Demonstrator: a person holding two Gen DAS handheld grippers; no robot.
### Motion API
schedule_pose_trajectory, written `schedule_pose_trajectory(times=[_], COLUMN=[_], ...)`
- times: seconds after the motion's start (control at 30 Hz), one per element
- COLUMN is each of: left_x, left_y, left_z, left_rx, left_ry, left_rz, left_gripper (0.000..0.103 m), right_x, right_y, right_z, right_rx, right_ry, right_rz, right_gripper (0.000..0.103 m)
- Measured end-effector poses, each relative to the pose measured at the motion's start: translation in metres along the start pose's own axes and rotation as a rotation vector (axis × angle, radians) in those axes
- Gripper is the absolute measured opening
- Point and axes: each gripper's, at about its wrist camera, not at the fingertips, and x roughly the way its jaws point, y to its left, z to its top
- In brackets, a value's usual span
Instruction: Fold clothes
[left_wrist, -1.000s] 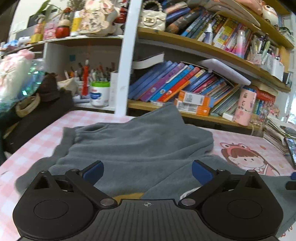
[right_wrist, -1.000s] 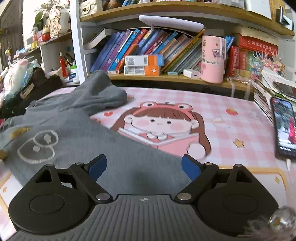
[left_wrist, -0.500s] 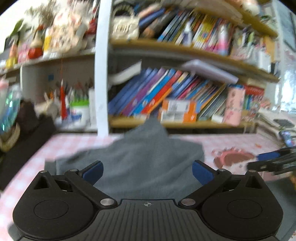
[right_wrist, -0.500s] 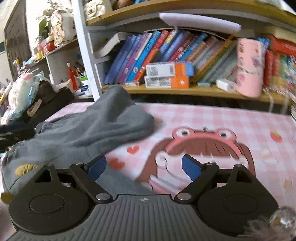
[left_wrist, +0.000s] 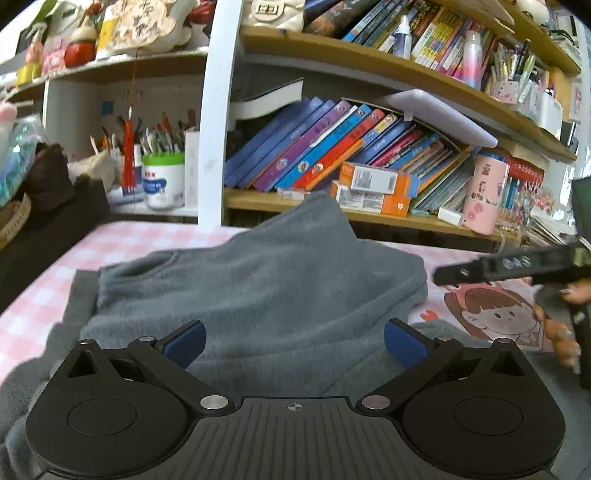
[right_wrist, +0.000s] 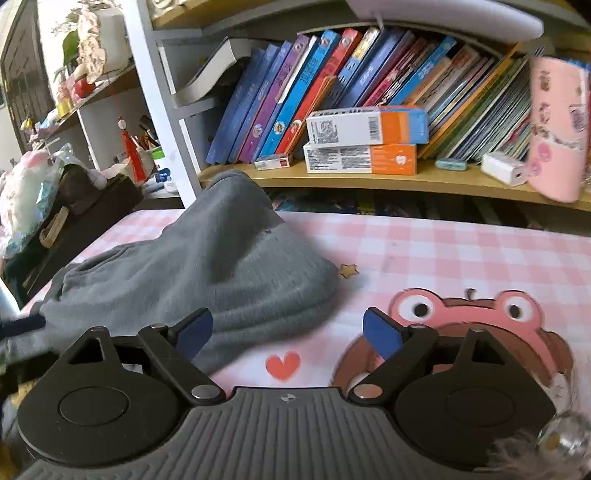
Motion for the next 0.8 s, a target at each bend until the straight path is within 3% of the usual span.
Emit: schedule_pose_trajectory(times=[0.1,0.27,0.37,0.43,0.53,0.7,0.77,0.8], left_x=[0.005,0.005,0.005,0.005,0.006,0.009,0.010,0.010], left_y=[0.001,-0.005,-0.007,-0.008,-0.010,-0.010,-0.010,-0.011], left_z=[-0.005,-0.009,-0.009,-0.010,-0.010,-0.011,-0.011,-0.011], left_rx=[0.000,0.074,0.094,0.102,0.117,0.118,0.119,0.119], left_ry=[0.031,0.027,0.032,0.039,0.049,0.065,0.069,0.071], left_rz=[0.004,0.056,0.069,0.068,0.065,0.063,0.063,0.063], left_gripper=[0.103,0.103,0.103,0.103,0.103,0.103,0.103,0.103], right_x=[0.016,0.037,0.048,0.054,0.057,0.019,0.014,0.016], right_y=[-0.003,-0.009,-0.012,-0.012,-0.006,0.058,0.088,0.100], right_z=[0.005,0.010,0.013,0.016,0.024,0.044,0.042,0.039], right_rx=[0.039,0.161,0.243,0.272,0.276,0.015,-0.115,-0.150], right_ry=[0.014,0.024,0.031,0.036,0.001,-0.220,-0.204,-0.145], right_rz=[-0.006,-0.023,-0.040,-0.051,-0.041,0.180,0.327,0.389], right_gripper=[0.086,0.070,0.054,0.028,0.012,0.011,0.011,0.011])
